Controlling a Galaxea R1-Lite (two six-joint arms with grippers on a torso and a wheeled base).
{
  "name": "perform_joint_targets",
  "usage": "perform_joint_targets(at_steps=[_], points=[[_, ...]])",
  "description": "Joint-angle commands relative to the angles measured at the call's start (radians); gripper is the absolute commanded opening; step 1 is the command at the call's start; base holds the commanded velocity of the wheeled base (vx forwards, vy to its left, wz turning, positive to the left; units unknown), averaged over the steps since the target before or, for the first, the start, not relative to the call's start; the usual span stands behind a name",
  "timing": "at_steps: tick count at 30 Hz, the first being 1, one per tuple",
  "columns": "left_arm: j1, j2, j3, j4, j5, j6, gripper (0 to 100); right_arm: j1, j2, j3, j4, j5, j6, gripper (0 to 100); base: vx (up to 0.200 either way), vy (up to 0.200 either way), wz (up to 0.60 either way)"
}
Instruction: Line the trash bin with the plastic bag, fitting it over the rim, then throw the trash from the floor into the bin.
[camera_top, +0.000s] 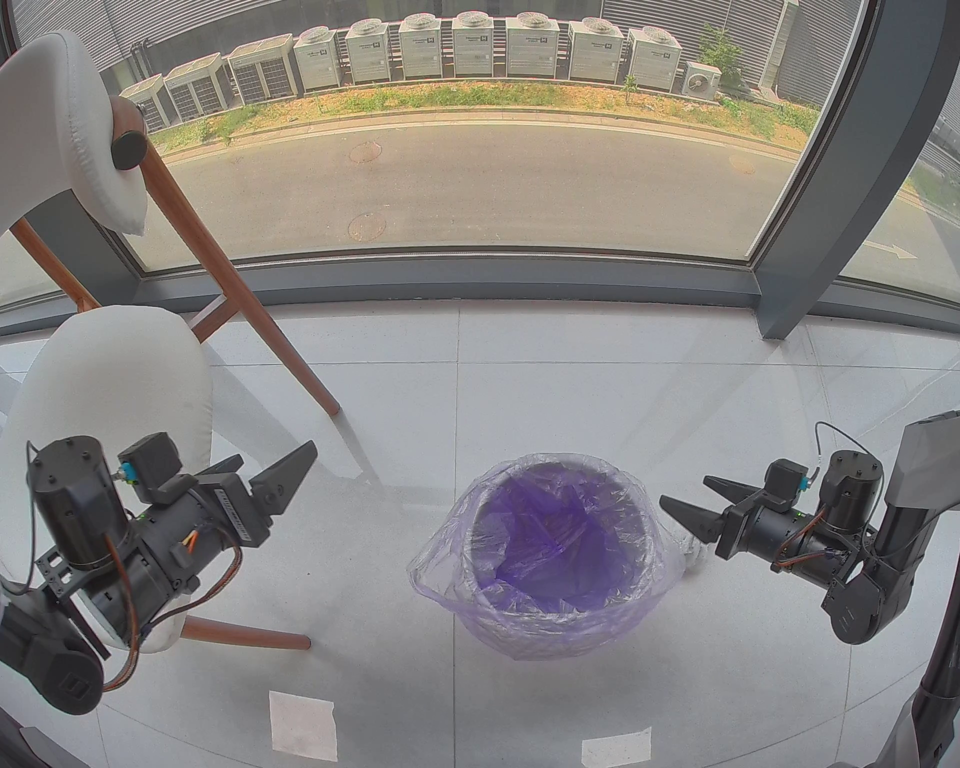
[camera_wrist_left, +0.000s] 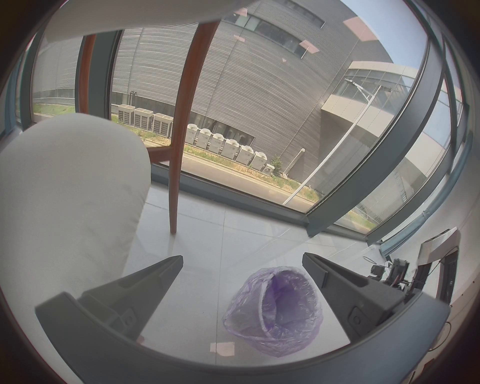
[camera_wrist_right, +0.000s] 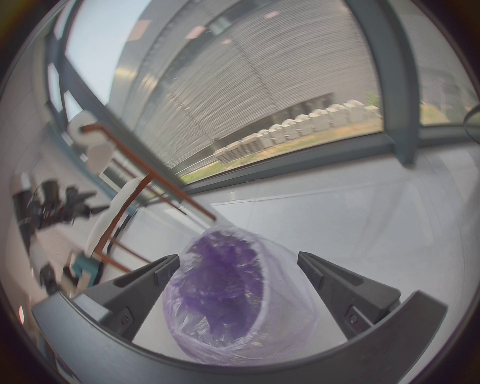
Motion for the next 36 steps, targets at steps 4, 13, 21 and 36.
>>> perform_joint_targets(at_steps=[4, 13, 21, 36], points=[[0.020, -0.246, 0.110, 0.003, -0.126, 0.067, 100, 0.062, 0.132, -0.039, 0.008, 0.212, -0.304, 100, 0.000, 0.000, 0.00], [0.082, -0.337, 0.189, 0.060, -0.171, 0.198, 100, 0.182, 0.209, -0.074, 0.062, 0.229, -0.382, 100, 0.000, 0.000, 0.00], [0.109, -0.328, 0.172, 0.060, -0.169, 0.199, 100, 0.232, 0.276, -0.113, 0.062, 0.229, -0.396, 100, 0.000, 0.000, 0.00], [0.127, -0.328, 0.179, 0.063, -0.171, 0.199, 100, 0.269, 0.327, -0.139, 0.073, 0.230, -0.416, 100, 0.000, 0.000, 0.00]])
